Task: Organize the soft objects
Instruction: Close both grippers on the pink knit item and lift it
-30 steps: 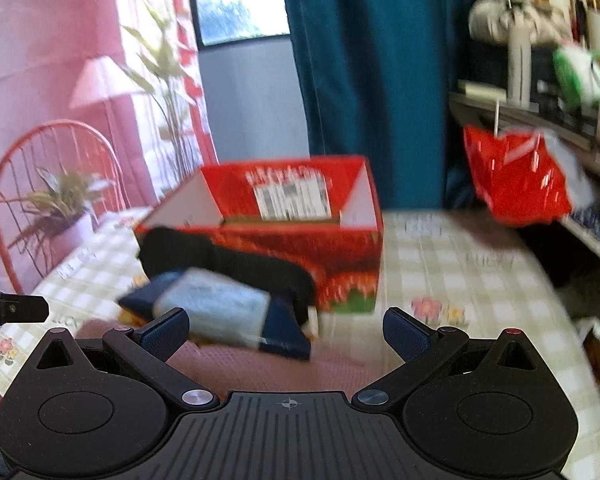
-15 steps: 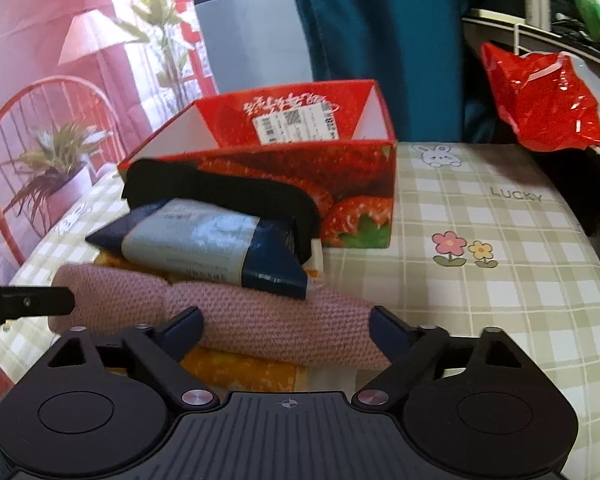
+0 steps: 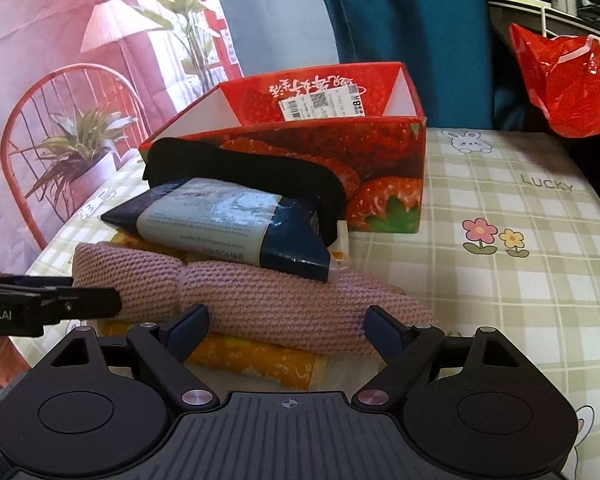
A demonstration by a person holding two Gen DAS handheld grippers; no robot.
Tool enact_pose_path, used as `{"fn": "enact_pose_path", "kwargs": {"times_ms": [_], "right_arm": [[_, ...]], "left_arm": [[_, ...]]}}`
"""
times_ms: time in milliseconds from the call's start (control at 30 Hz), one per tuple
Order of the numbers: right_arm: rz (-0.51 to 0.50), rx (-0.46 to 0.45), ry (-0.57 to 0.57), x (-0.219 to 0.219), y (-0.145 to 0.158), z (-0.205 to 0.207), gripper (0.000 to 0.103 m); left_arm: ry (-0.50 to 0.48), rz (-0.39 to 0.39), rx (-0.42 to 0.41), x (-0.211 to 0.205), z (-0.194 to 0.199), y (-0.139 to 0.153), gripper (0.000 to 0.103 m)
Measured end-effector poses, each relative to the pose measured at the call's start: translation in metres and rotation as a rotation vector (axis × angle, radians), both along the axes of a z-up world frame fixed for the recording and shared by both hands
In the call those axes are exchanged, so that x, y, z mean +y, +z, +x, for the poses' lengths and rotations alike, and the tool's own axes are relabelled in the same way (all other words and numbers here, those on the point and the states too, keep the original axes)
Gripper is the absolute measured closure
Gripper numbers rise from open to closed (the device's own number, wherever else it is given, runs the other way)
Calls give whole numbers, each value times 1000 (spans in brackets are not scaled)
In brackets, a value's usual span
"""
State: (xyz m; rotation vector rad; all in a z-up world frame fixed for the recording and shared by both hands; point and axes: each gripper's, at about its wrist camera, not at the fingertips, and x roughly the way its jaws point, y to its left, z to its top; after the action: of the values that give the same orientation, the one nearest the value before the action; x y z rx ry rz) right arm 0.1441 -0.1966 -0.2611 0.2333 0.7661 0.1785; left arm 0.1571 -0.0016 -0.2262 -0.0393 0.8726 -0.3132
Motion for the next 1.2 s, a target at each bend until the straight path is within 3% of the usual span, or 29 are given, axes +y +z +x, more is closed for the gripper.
{"fn": "enact_pose_path", "kwargs": {"times_ms": [300,400,533,767,900,1200], "right_arm": [[17,6,1,-5,-12,4,19],[32,3,12,-6,-14,9,22],[80,6,28,-8,-15,10,41],[108,-10,36,-11,-5,10,77],[102,-66,64,-9,16,6,84],[124,-189,138,-4,72,2,88]], "left_arm": [[-20,-27,23,-4,5,-7,15],[-46,-7,17,-9,6,-7,27],[-75,-33,18,-10,6,-4,53],[-55,-22,-26,-7,4,10,65],[-48,-27,-77,-5,2,27,72],[-43,-49,-193,3,-2,67,73]]}}
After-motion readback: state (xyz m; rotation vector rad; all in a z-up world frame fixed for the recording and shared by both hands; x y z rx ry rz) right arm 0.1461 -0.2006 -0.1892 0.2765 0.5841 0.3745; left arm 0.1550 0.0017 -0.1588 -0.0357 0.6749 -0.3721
